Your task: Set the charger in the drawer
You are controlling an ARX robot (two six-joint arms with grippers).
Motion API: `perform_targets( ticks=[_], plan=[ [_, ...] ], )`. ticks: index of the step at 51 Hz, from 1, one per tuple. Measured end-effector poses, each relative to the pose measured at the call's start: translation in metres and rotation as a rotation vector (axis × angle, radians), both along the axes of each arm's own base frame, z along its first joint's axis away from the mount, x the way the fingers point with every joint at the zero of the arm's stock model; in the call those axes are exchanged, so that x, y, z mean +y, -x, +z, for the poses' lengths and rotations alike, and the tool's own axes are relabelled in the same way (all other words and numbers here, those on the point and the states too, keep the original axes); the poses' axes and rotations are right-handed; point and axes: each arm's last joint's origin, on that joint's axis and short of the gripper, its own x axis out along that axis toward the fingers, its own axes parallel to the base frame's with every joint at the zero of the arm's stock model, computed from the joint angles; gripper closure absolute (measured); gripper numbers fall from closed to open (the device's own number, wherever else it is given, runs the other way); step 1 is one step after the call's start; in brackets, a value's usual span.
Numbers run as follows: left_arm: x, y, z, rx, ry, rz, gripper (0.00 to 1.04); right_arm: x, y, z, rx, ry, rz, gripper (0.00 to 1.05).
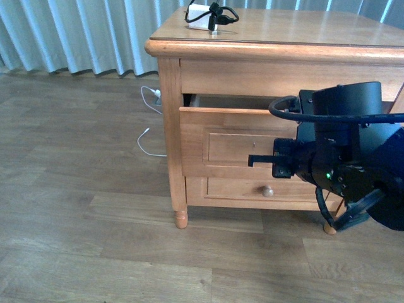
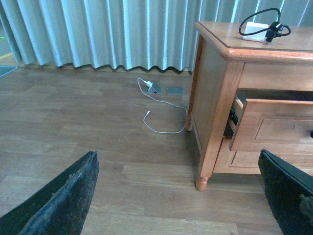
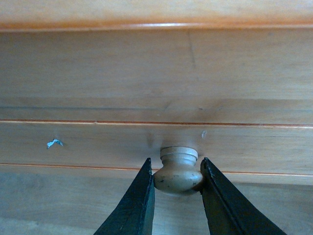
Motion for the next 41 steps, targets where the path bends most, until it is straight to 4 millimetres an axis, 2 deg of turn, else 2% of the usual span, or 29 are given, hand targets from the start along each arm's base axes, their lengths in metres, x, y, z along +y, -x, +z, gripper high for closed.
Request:
perform_targets(
  ticks=[12,33,41],
  plan=[
    [0.0,0.0,0.0,0.0,0.0,0.0,0.06,-0.014,0.036,0.004,0.076,-0.017,0.03,0.82],
    [0.0,0.0,0.0,0.0,0.0,0.0,0.06,-0.027,0.084,0.013,0.182,-0.003,0.073,0.82],
    [0.0,0.0,0.0,0.0,0.0,0.0,0.06,-0.029,0.096,0.016,0.197,0.009,0.087,0.82]
  ],
)
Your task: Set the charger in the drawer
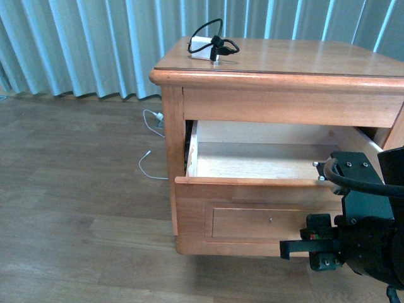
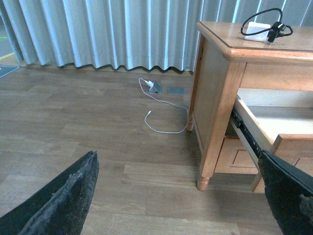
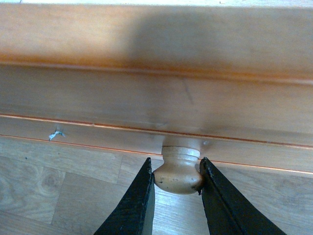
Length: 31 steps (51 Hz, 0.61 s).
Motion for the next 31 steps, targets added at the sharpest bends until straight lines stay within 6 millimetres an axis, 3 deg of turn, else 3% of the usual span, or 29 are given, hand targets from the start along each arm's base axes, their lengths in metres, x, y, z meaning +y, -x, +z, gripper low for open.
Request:
perform_targets(
  ticks=[6,9,15,21,26,31],
  plan=[
    [0.0,0.0,0.0,0.0,0.0,0.0,0.06,-0.001,0.01,0.0,0.012,0.003,0.011,0.8],
    [0.0,0.0,0.0,0.0,0.0,0.0,0.06,-0.003,0.013,0.0,0.015,0.005,-0.002,0.65],
    [0.0,0.0,0.0,0.0,0.0,0.0,0.06,-0.006,0.017,0.004,0.013,0.006,-0.026,0.47],
    [0.0,0.0,0.0,0.0,0.0,0.0,0.06,-0.012,0.025,0.018,-0.002,-0.001,-0.051,0.27],
    [0.0,0.0,0.0,0.0,0.0,0.0,0.06,-0.023,0.033,0.041,-0.047,-0.033,-0.072,0.07],
    [0.0,0.0,0.0,0.0,0.0,0.0,0.06,-0.03,0.043,0.057,-0.072,-0.063,-0.068,0.09]
  ],
)
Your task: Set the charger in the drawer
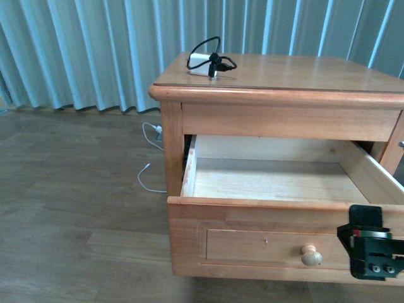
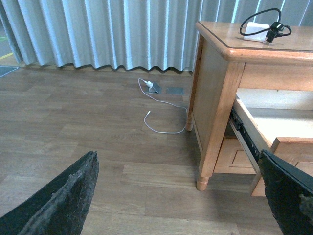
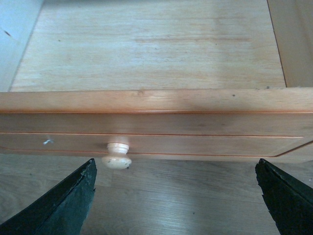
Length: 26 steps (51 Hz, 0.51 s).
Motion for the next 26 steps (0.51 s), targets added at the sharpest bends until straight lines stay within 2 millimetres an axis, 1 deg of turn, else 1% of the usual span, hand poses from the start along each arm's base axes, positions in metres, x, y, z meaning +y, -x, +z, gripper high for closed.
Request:
perform_targets(
  ticks=[7,11,14,19,24,26],
  plan=[
    [0.0,0.0,0.0,0.0,0.0,0.0,0.06,-0.013,0.017,0.027,-0.05,-0.043,0.003,0.08],
    [0.0,0.0,0.0,0.0,0.0,0.0,0.06,-0.023,0.029,0.047,-0.111,-0.058,-0.014,0.08],
    [0.0,0.0,0.0,0.0,0.0,0.0,0.06,-0.028,0.036,0.057,-0.149,-0.074,-0.014,0.08],
    [0.0,0.0,0.0,0.0,0.0,0.0,0.06,-0.039,0.055,0.079,-0.219,-0.167,0.004,0.08],
    [0.0,0.0,0.0,0.0,0.0,0.0,0.06,-0.048,0.07,0.094,-0.291,-0.207,0.001,0.08],
    [0.0,0.0,0.0,0.0,0.0,0.0,0.06,-0.052,0.079,0.101,-0.333,-0.21,-0.008,0.08]
  ],
)
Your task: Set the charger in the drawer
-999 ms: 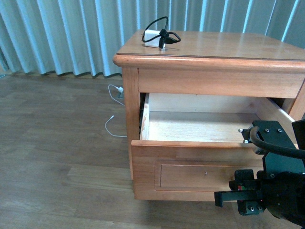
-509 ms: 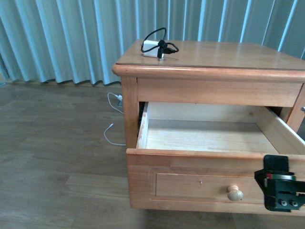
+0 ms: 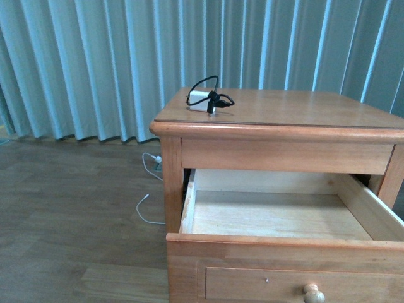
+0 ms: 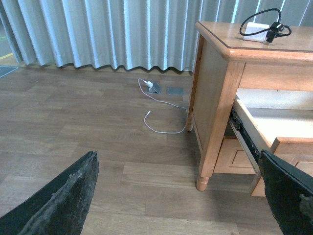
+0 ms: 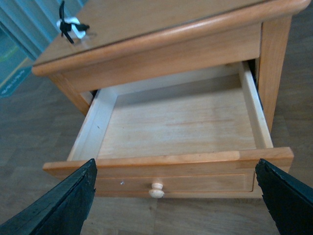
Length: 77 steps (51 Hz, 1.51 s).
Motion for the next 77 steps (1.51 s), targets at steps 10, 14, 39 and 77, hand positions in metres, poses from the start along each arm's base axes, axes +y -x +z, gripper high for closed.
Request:
perform_targets(
  ticks=[10,14,39,77],
  plan=[
    [0.0,0.0,0.0,0.0,0.0,0.0,0.06,-0.01,0.03,0.009,-0.049,-0.026,-0.009,0.08],
    [0.0,0.0,0.0,0.0,0.0,0.0,0.06,-0.014,0.039,0.006,-0.042,-0.039,-0.017,0.08],
    [0.0,0.0,0.0,0.0,0.0,0.0,0.06,-0.02,0.055,0.004,-0.065,-0.079,-0.048,0.08],
    [0.0,0.0,0.0,0.0,0.0,0.0,0.06,-0.02,0.055,0.004,-0.064,-0.08,-0.048,0.08]
  ],
)
